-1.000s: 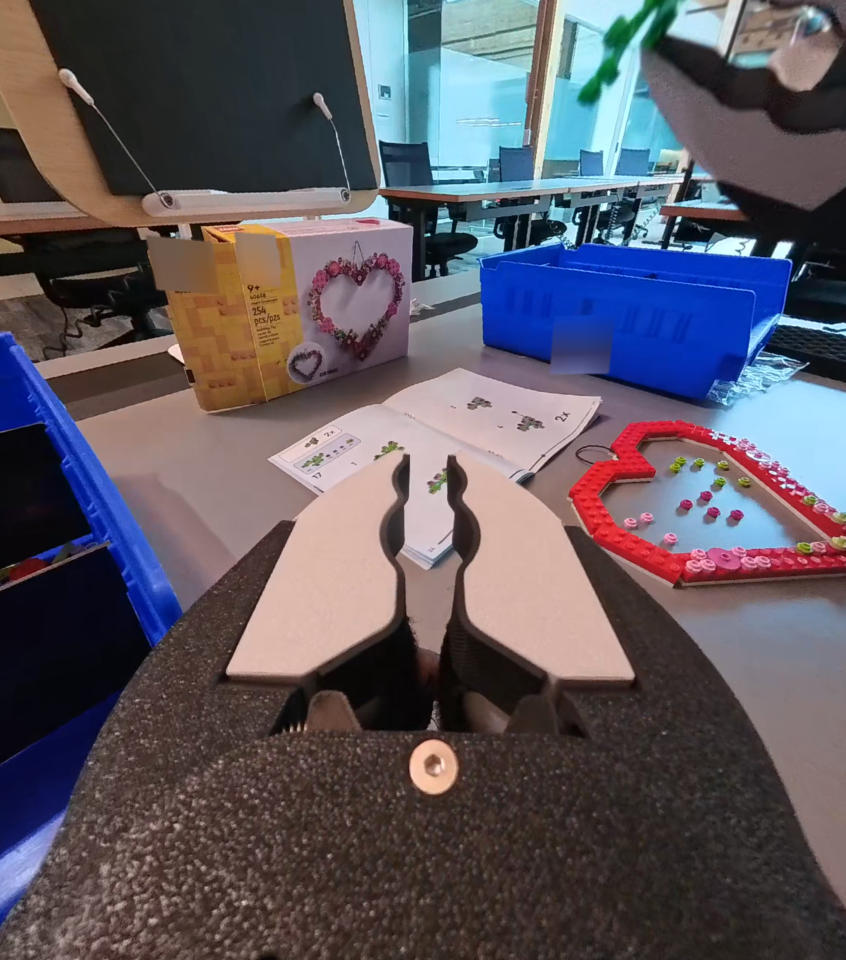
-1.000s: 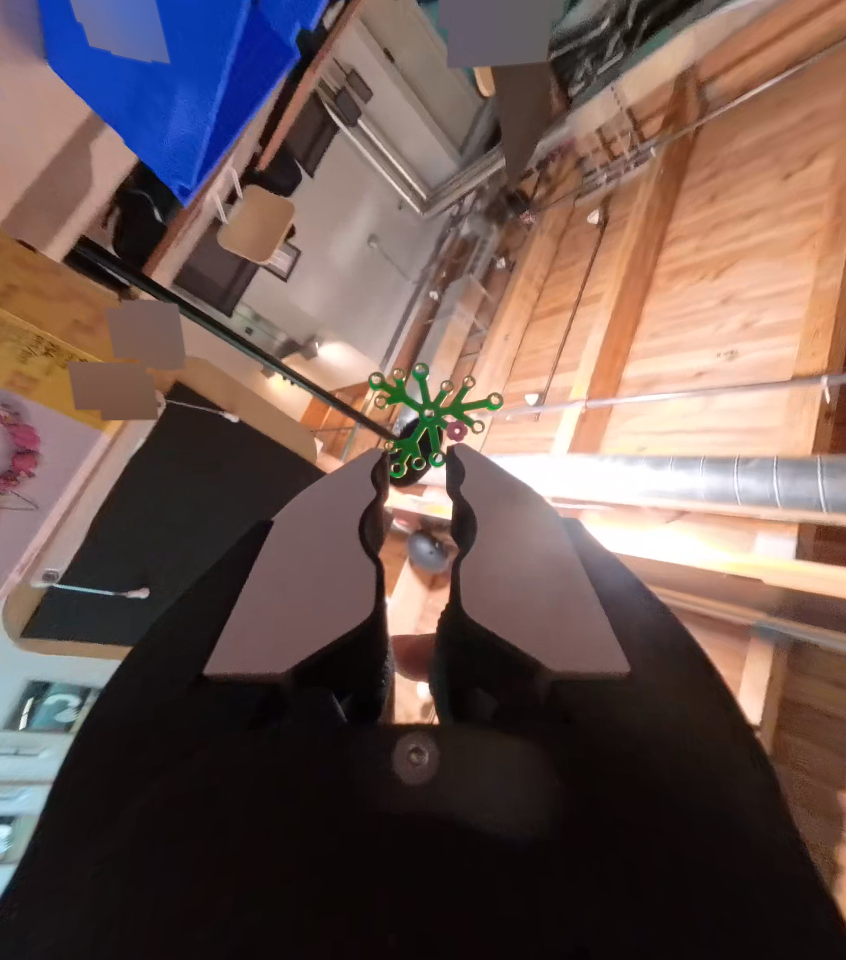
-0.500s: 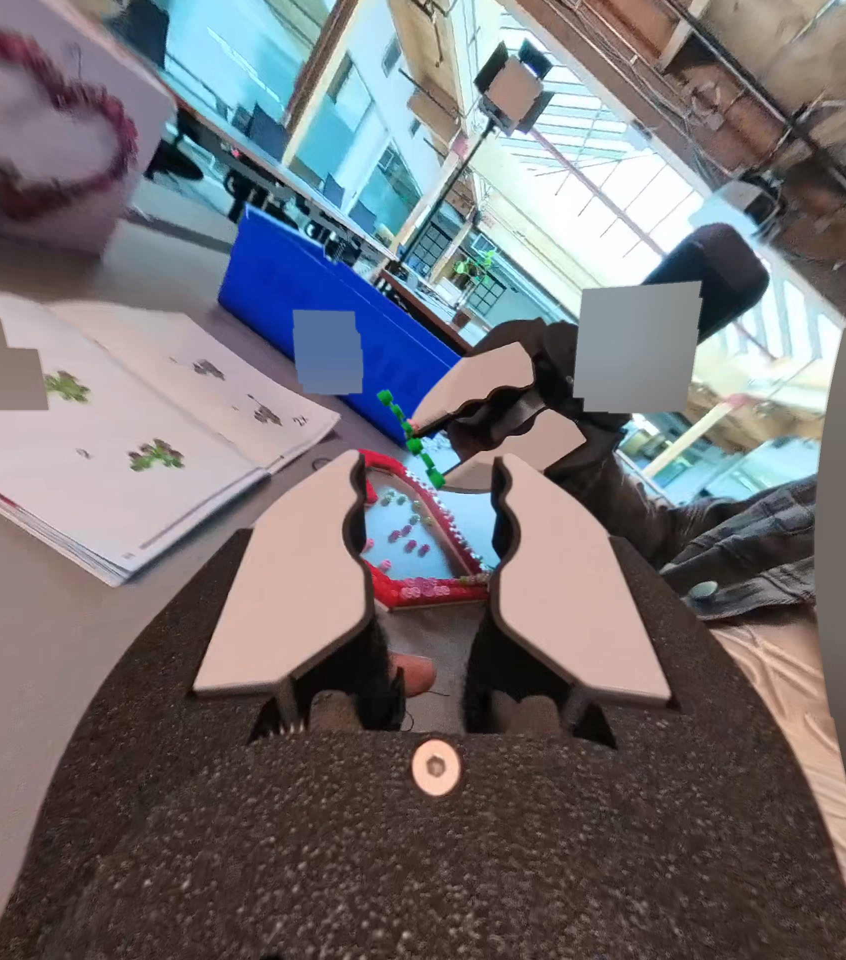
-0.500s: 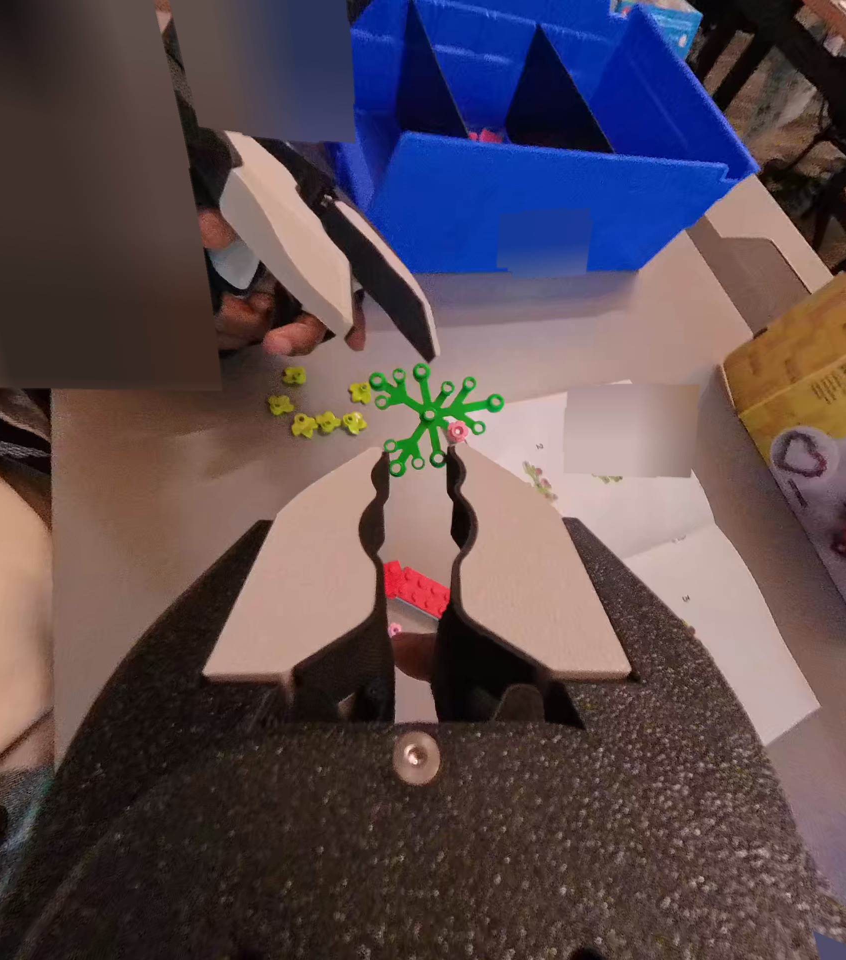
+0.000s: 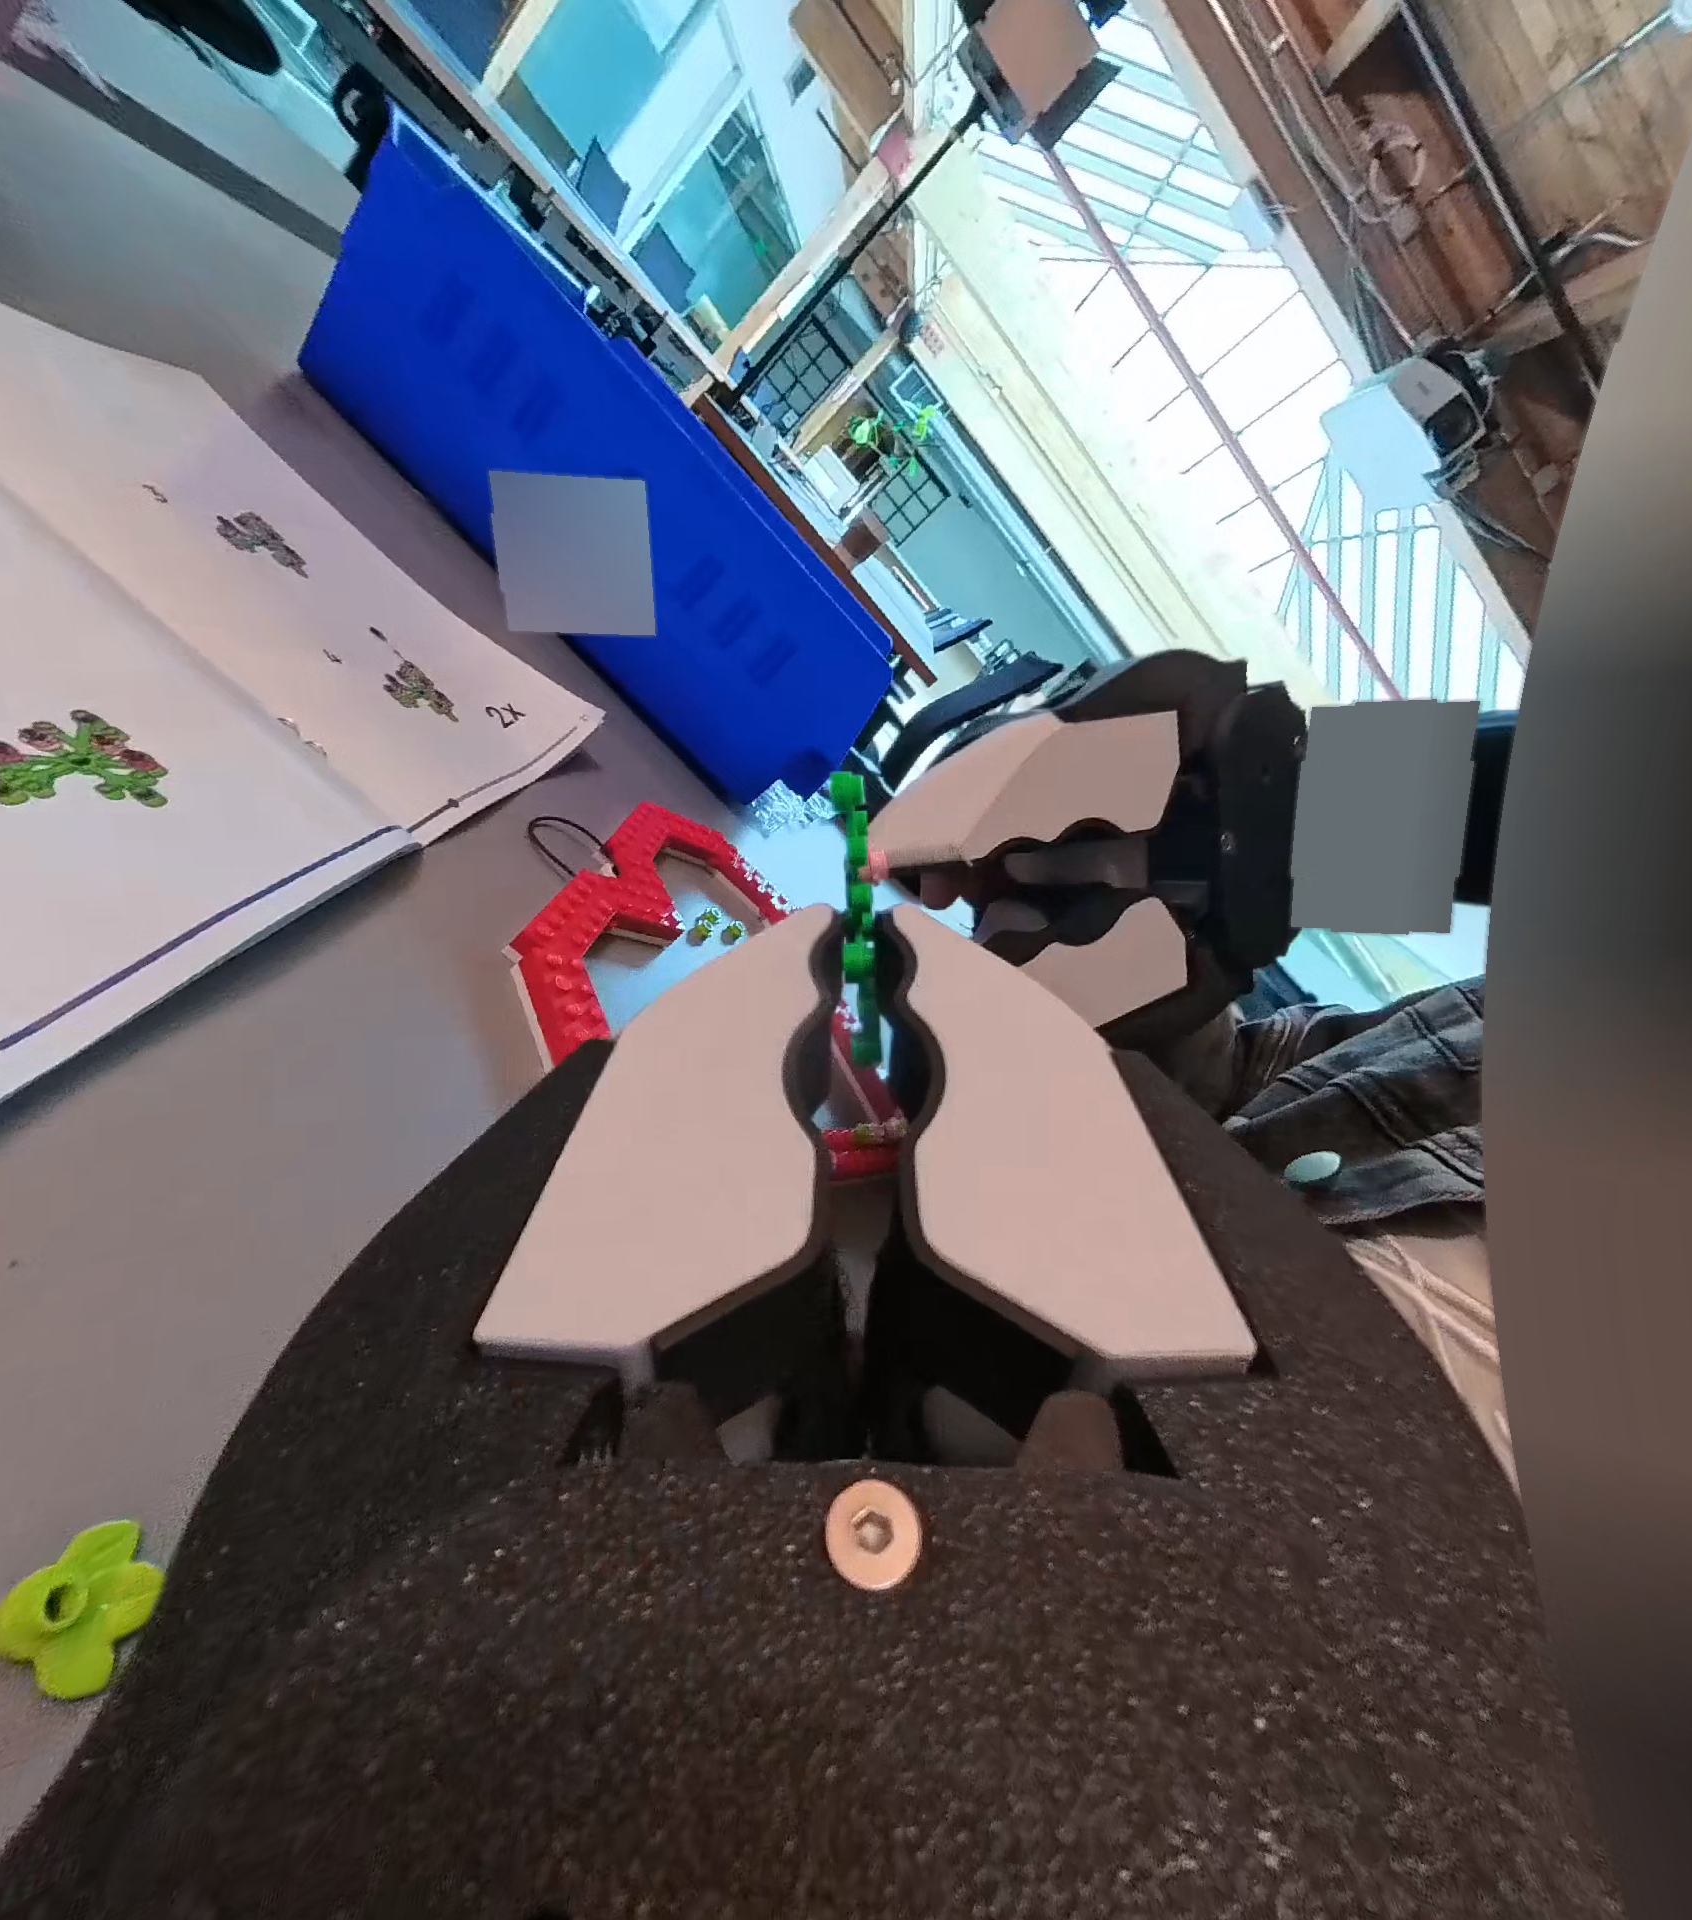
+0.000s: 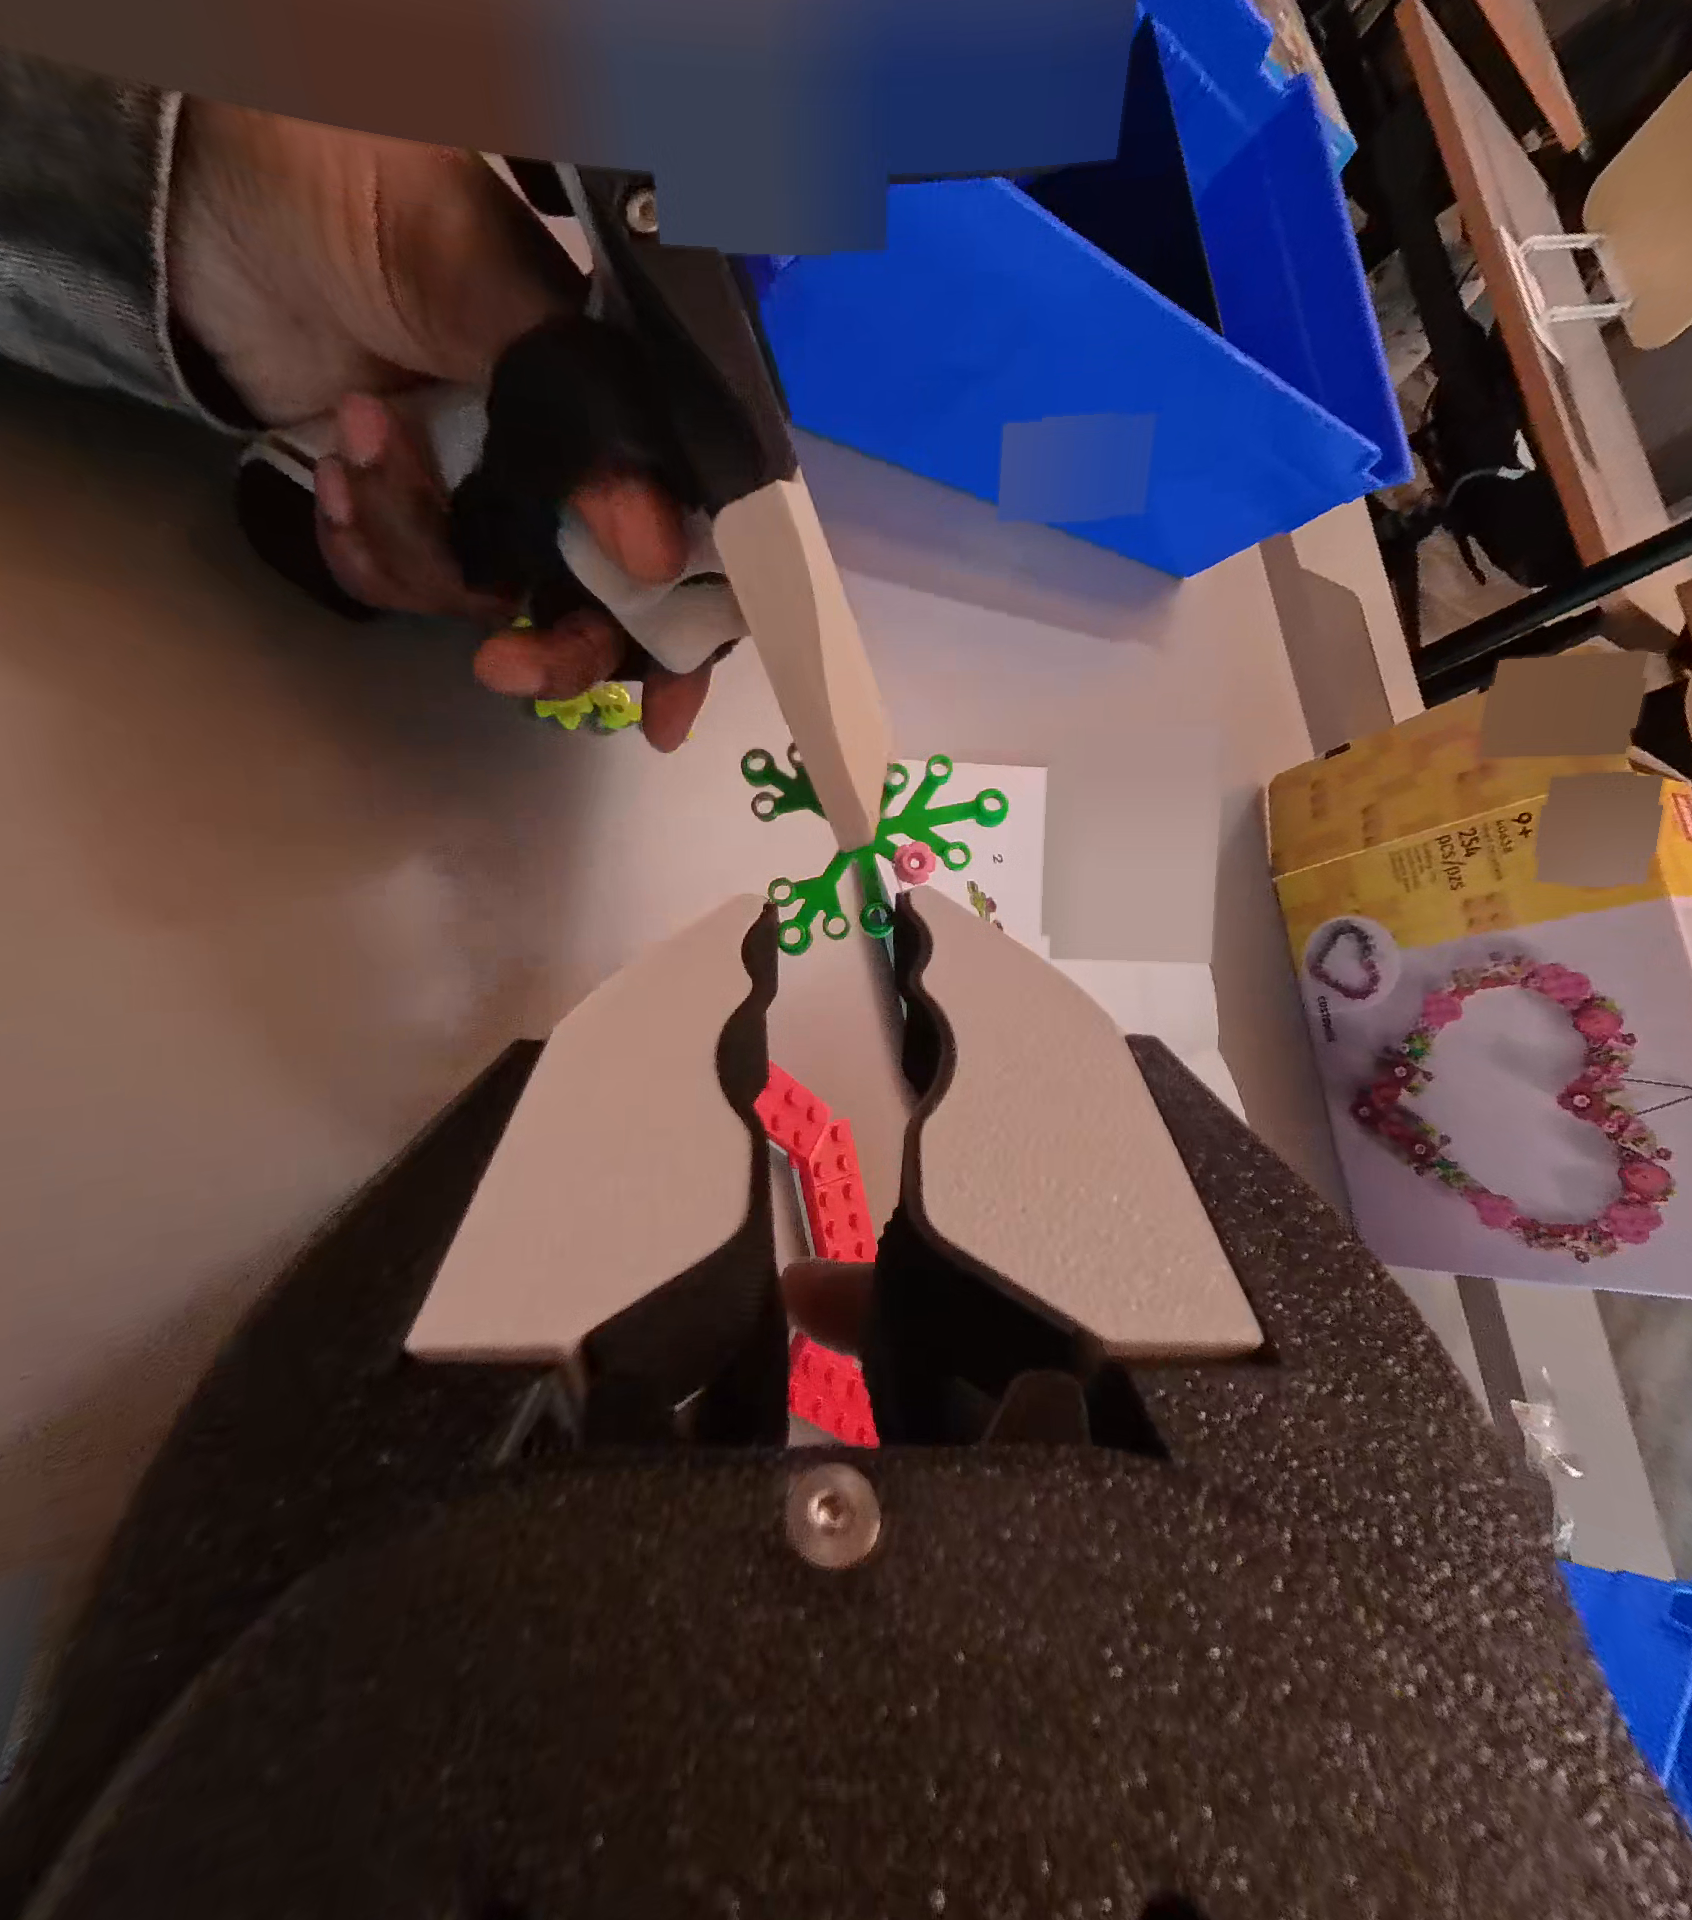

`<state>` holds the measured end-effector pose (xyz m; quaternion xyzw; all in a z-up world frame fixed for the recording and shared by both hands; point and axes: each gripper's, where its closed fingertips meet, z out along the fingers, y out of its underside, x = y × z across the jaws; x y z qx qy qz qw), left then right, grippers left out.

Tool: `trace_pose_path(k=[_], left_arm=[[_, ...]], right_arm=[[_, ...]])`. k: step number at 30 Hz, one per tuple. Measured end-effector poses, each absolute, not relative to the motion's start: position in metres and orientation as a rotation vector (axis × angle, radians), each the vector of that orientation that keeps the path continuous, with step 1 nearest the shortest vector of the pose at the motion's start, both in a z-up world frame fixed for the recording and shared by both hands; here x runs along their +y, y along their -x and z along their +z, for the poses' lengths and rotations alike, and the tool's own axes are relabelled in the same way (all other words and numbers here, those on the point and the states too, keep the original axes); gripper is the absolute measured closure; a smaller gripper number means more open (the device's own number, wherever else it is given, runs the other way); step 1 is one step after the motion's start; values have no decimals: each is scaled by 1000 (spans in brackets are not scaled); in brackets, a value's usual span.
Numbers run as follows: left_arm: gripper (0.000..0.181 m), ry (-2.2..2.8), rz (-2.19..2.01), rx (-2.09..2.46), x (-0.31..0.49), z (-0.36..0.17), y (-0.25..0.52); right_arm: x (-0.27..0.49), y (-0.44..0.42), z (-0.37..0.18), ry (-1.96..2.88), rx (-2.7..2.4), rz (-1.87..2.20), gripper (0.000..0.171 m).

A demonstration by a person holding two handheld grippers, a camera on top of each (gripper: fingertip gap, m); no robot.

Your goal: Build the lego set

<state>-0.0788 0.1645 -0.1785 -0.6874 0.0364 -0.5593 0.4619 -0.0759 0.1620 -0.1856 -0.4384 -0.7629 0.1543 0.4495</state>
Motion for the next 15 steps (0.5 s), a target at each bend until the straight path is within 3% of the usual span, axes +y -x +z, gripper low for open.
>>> trace_pose_path(k=[6,15], left_arm=[[177,1687,-1300,41,172,-180,89],[177,1714,-1370,-255,156,-191,102]], right_arm=[[170,57,-176,1272,-1757,678,142],[178,10,-212,1690,-1614,1038,157]])
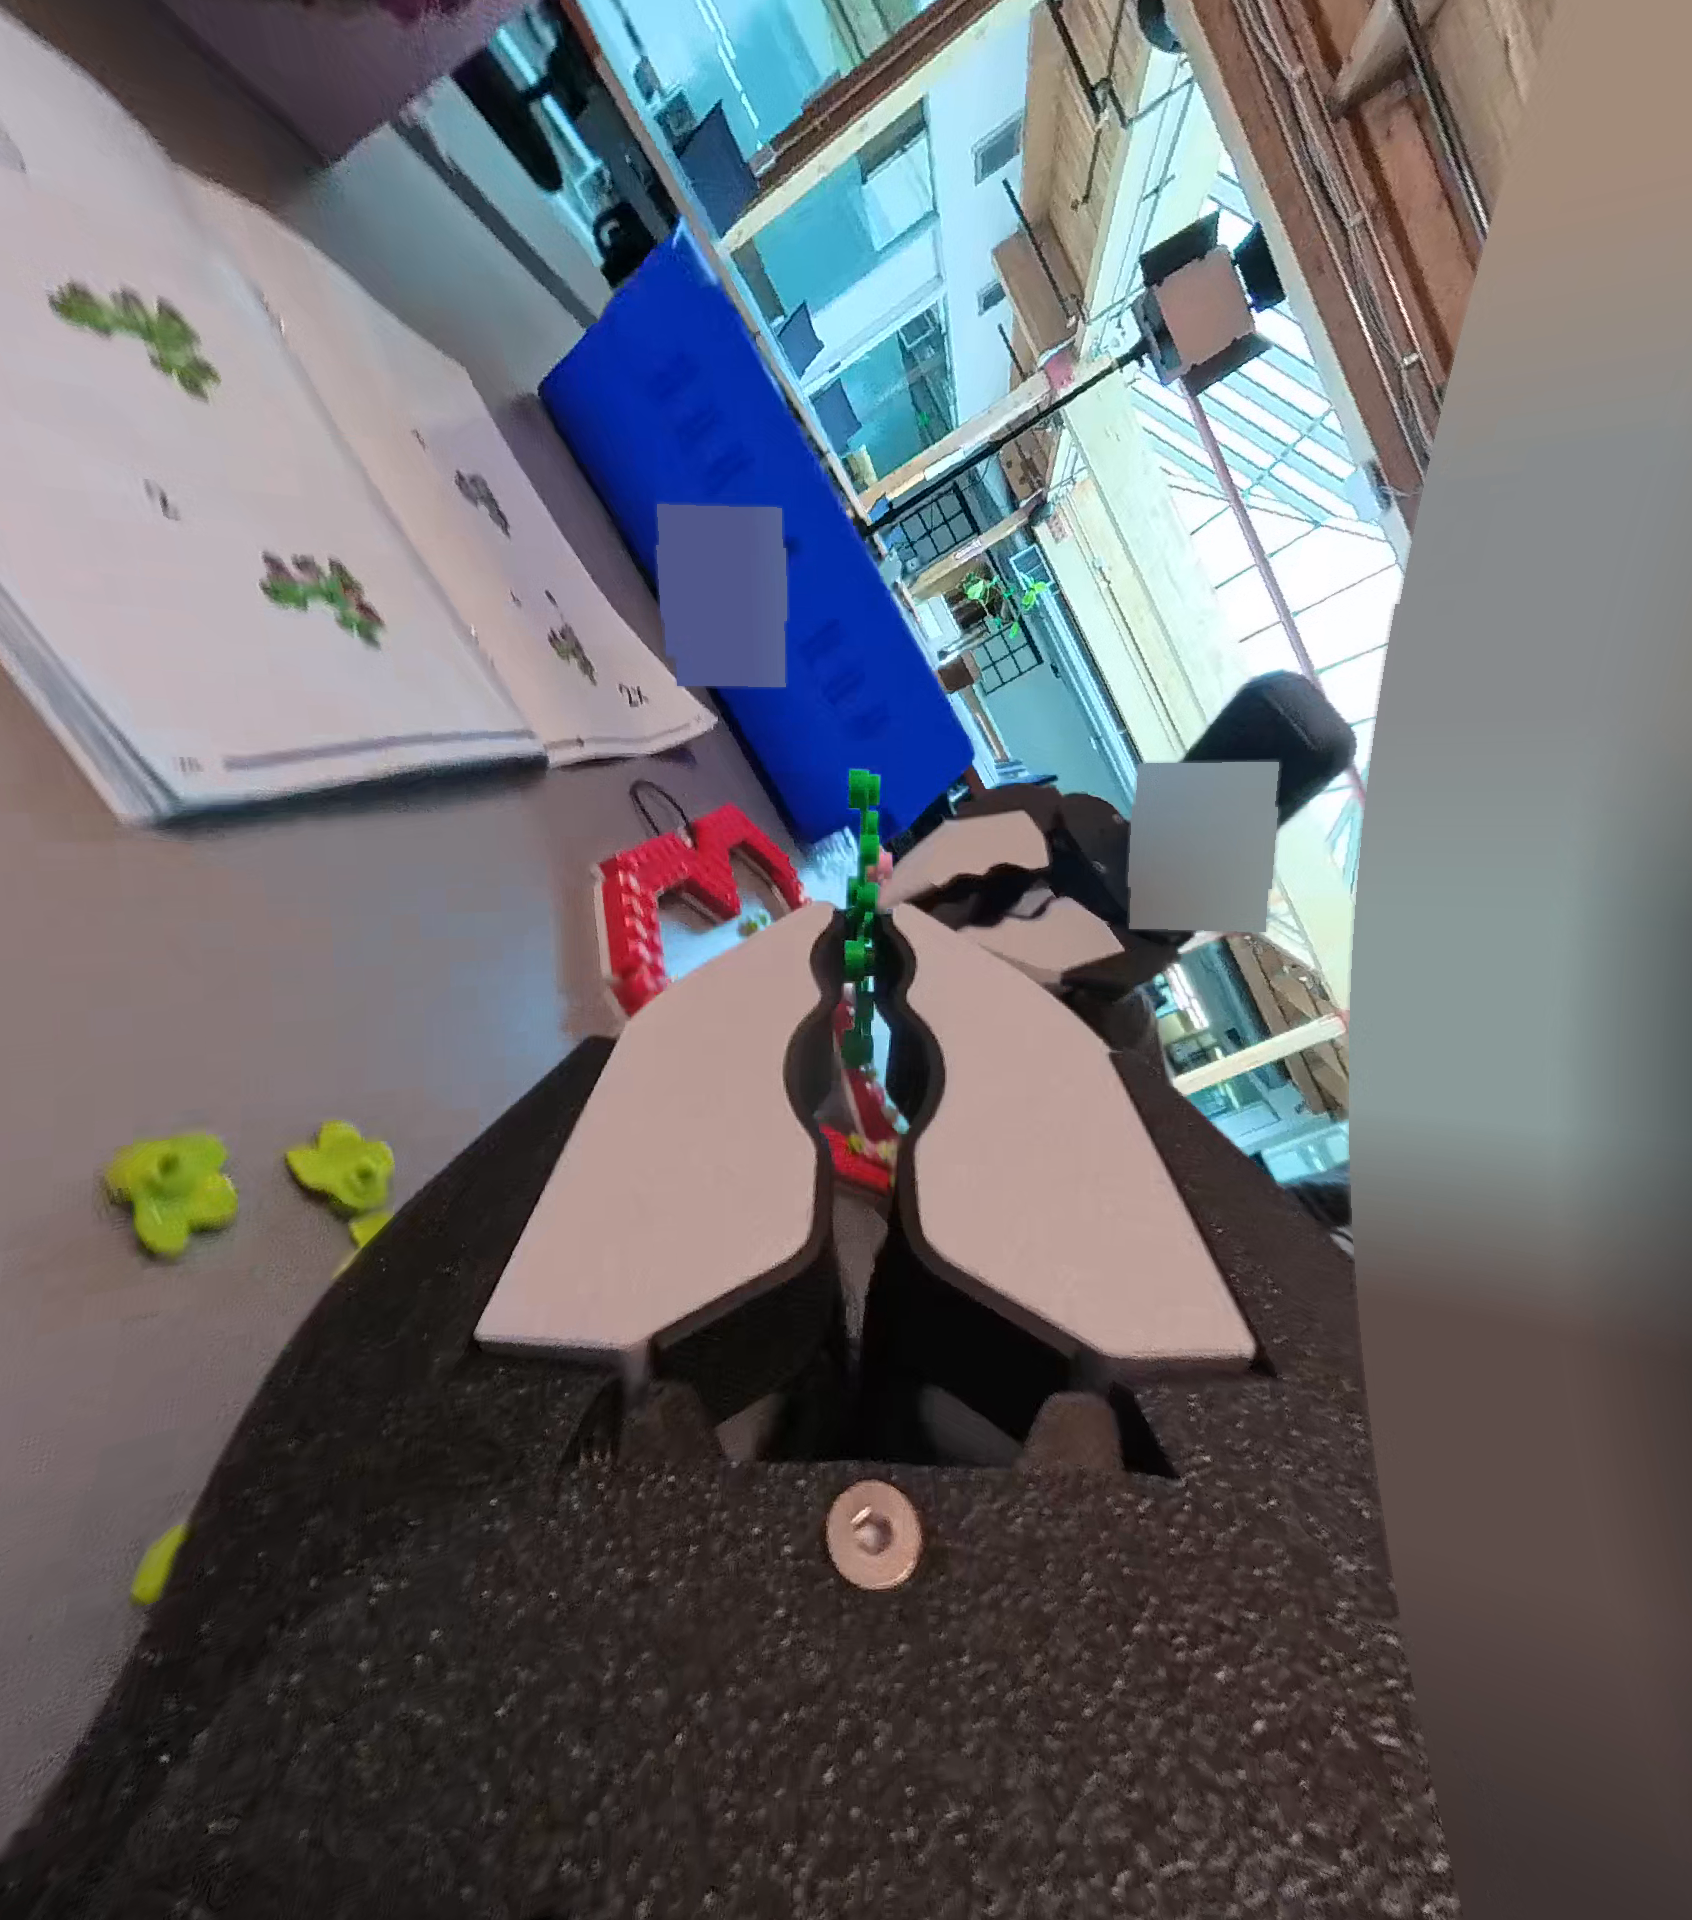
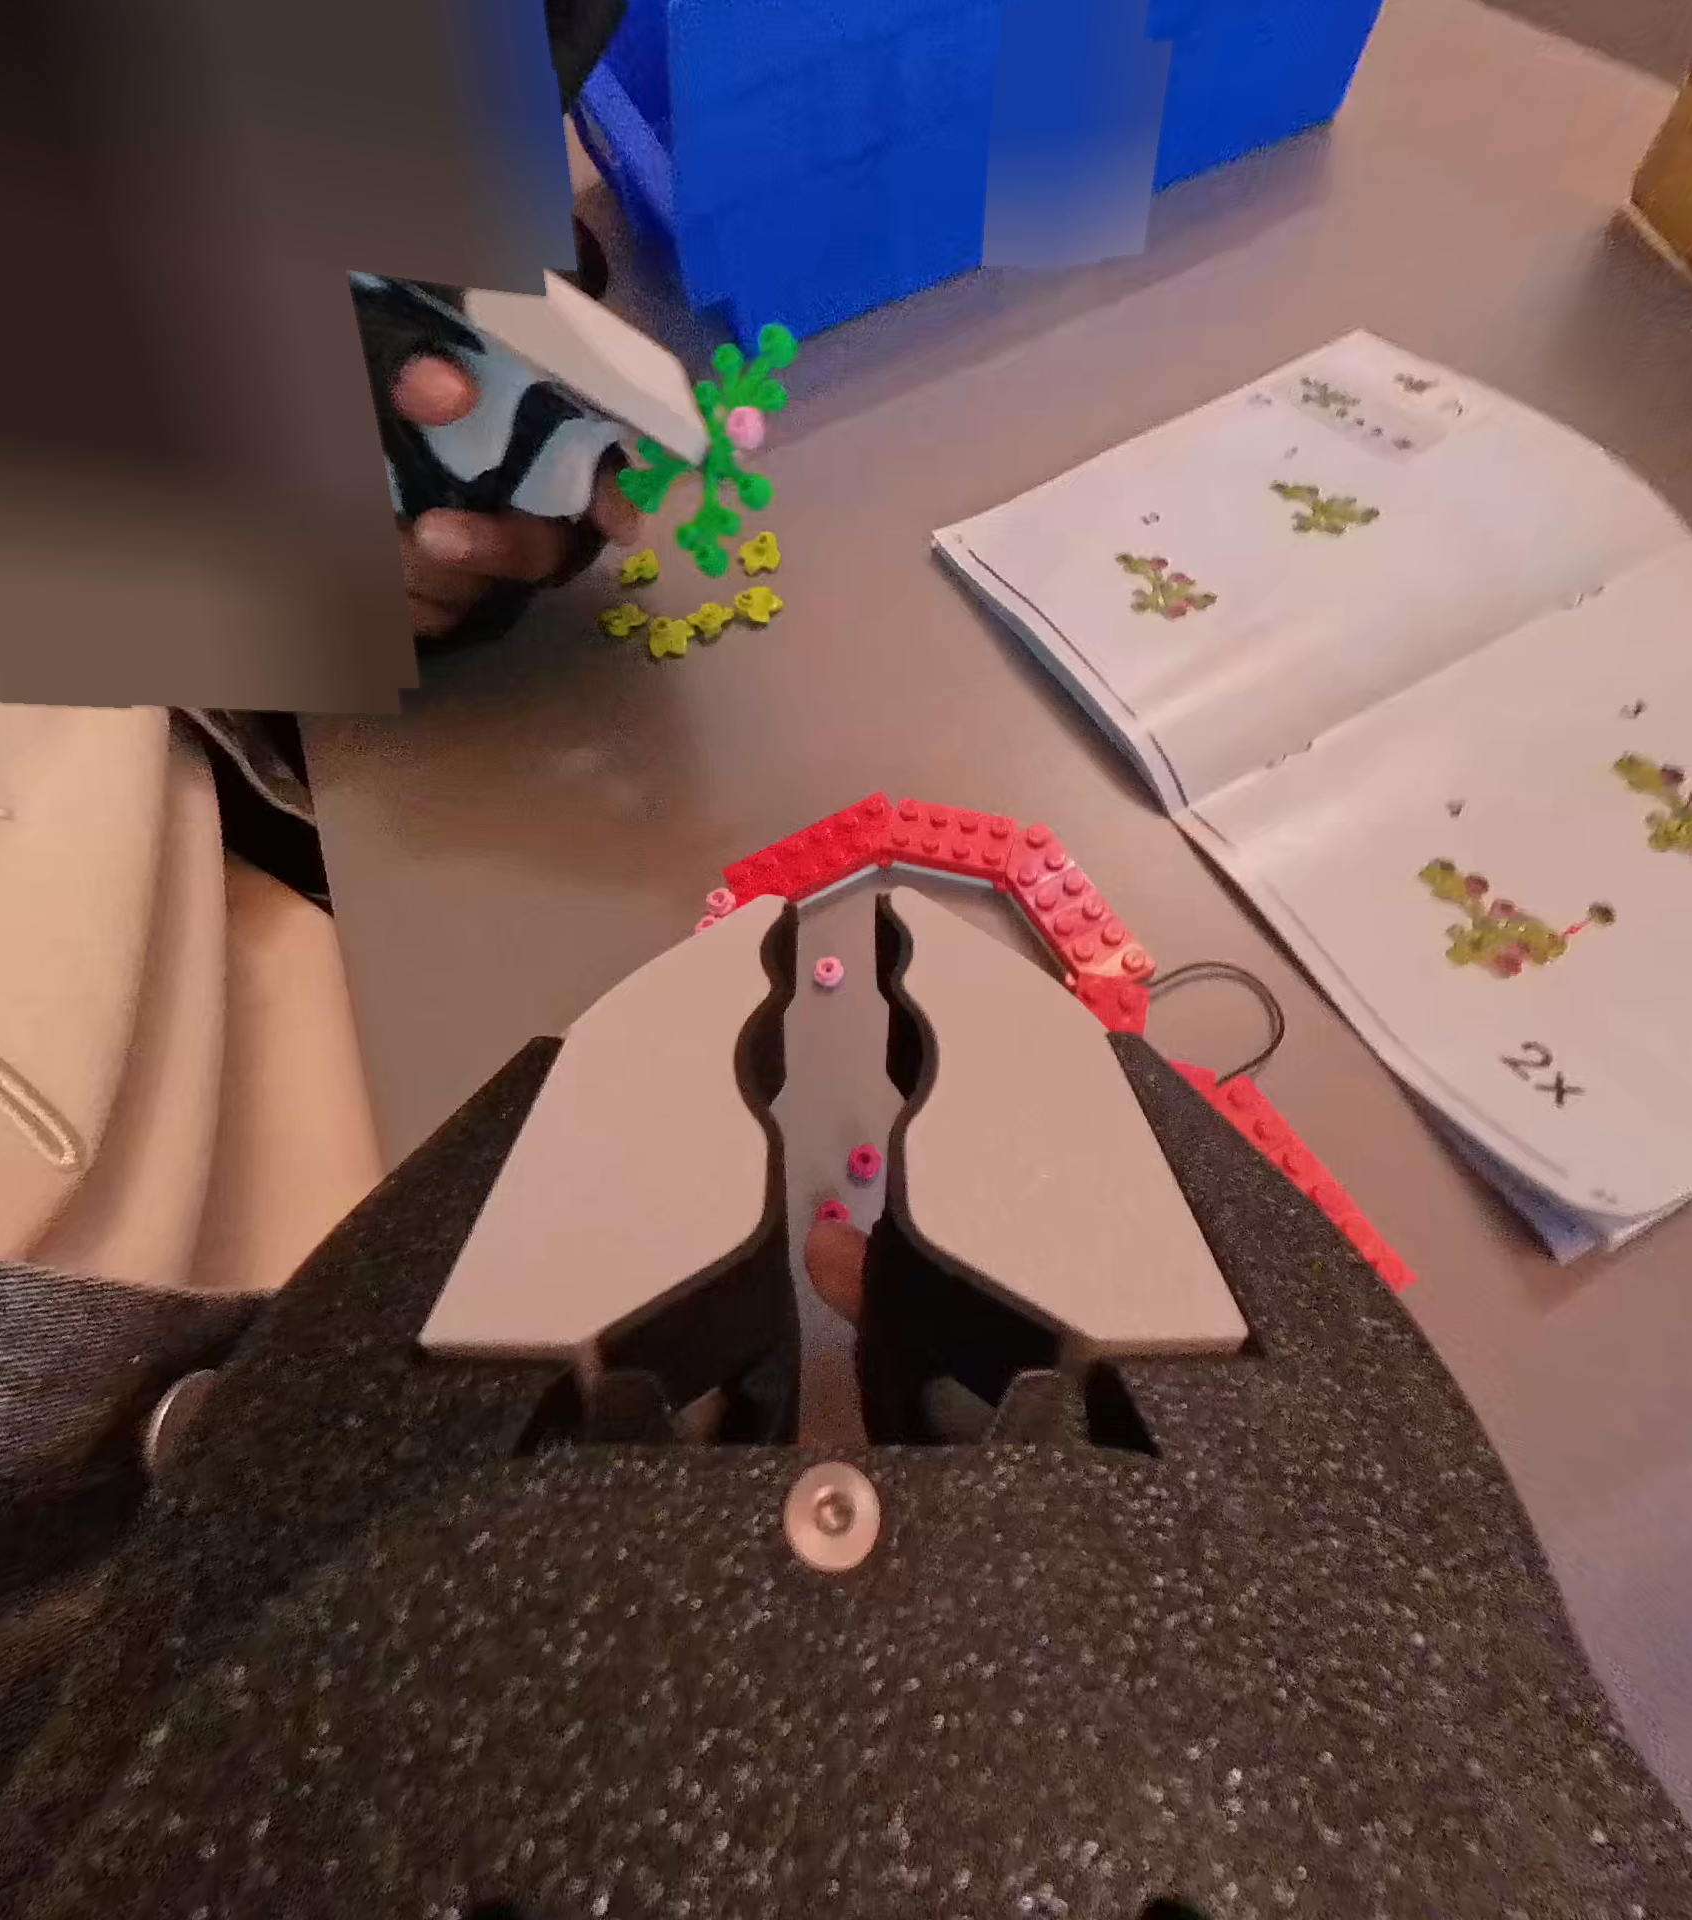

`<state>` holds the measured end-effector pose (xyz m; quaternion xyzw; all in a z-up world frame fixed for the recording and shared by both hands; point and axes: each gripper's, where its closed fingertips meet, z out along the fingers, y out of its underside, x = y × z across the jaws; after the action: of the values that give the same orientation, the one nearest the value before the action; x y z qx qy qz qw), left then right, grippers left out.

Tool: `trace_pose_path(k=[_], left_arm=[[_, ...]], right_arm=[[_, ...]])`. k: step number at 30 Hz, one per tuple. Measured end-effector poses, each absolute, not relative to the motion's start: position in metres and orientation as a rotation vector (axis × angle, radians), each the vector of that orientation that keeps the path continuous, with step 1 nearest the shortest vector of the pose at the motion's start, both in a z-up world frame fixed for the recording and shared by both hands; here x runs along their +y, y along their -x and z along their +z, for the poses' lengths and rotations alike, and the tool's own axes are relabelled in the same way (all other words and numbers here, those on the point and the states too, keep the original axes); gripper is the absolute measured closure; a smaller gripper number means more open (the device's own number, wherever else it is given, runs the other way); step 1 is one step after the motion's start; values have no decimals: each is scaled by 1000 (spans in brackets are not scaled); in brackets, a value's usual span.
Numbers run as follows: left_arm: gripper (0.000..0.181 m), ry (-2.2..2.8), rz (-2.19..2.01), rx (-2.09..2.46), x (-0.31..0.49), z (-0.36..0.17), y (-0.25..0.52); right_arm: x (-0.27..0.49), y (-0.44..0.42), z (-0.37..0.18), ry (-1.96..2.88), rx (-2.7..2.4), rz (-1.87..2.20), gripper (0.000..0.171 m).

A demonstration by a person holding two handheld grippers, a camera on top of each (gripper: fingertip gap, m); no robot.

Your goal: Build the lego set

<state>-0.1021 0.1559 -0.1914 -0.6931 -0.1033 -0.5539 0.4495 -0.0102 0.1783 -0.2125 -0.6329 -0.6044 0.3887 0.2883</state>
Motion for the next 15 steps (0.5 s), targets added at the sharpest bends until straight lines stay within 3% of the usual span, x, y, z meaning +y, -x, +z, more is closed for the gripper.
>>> trace_pose_path(k=[5,9,15], left_arm=[[177,1734,-1425,-335,142,-202,95],[177,1736,-1390,-360,143,-204,95],[177,1758,-1390,-371,143,-208,94]], right_arm=[[181,2,-230,1887,-1624,1075,152],[183,1,-240,1895,-1715,1024,167],[178,-8,-259,1831,-1987,758,167]])
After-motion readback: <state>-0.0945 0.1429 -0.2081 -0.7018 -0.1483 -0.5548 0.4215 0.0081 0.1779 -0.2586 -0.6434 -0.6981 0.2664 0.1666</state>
